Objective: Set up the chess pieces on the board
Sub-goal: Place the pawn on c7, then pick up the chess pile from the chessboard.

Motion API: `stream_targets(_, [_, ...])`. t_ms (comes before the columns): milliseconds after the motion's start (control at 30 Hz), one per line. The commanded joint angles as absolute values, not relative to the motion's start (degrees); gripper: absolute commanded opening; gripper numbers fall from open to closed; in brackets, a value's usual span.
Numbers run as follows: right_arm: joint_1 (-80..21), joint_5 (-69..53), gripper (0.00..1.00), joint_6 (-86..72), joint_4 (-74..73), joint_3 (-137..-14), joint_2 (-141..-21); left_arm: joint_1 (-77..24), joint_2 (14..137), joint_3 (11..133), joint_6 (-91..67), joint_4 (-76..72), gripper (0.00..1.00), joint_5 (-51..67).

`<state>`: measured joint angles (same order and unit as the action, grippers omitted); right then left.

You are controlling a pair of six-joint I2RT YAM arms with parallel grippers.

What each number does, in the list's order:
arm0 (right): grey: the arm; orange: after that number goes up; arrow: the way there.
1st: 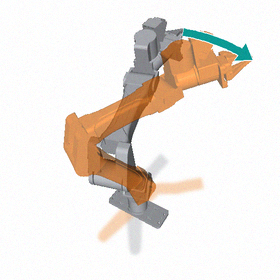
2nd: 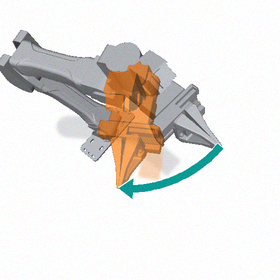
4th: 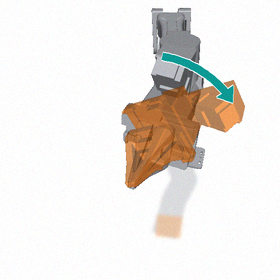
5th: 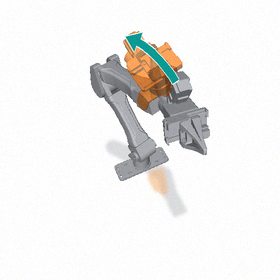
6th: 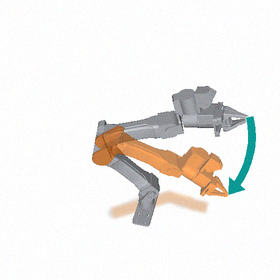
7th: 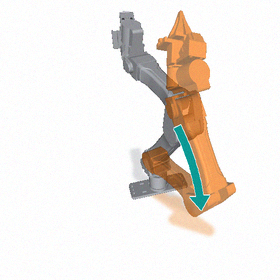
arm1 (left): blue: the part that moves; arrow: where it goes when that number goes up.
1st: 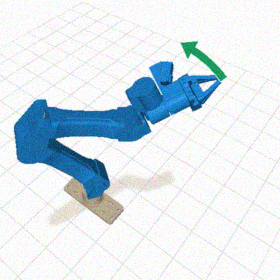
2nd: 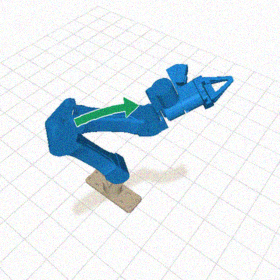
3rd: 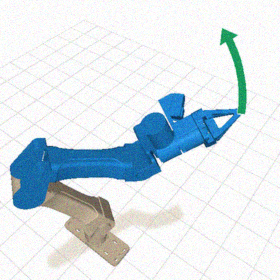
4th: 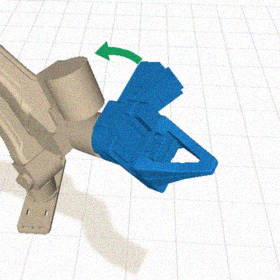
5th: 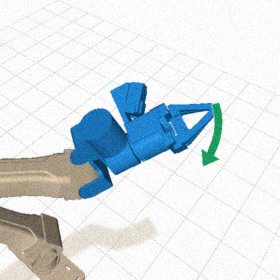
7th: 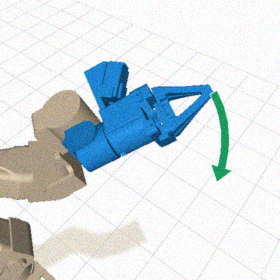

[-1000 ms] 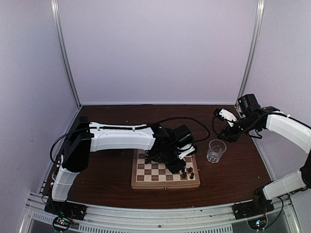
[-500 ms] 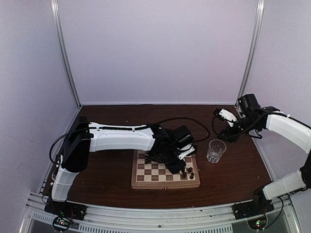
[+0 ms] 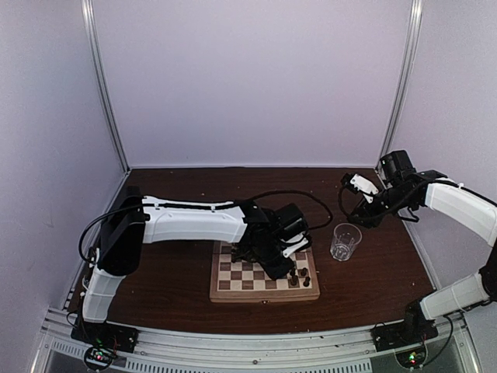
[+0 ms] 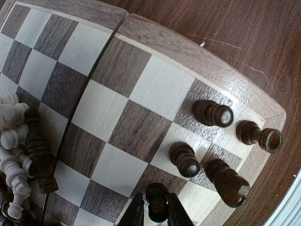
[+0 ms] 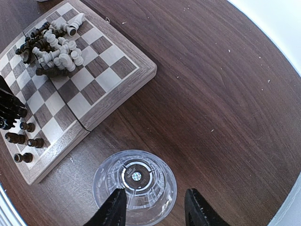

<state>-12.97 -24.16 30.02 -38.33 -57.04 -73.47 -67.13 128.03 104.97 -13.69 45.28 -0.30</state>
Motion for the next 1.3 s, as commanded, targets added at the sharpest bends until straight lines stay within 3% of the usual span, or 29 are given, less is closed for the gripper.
stream_targets(0, [-12.74, -24.57, 0.45, 30.06, -38.51, -56.78, -74.05, -67.03, 125.72, 104.29, -14.18, 46.36, 0.21, -1.13])
stream_targets(533, [-12.74, -24.66, 0.45, 30.23, -38.67, -56.75, -73.85, -66.78, 115.38, 103.46, -13.40, 46.78, 0.39, -2.39])
stream_targets(867, [-12.74, -24.94, 0.45, 30.41, -38.71, -56.72, -73.39, -58.72, 108.40, 92.75, -21.78, 47.07, 0.33, -7.16])
stream_targets(1267, [-12.74, -25.05, 0.45, 30.75, -38.75, -56.69, -73.48, -52.29, 106.98, 81.35, -25.16, 39.43, 0.28, -0.70])
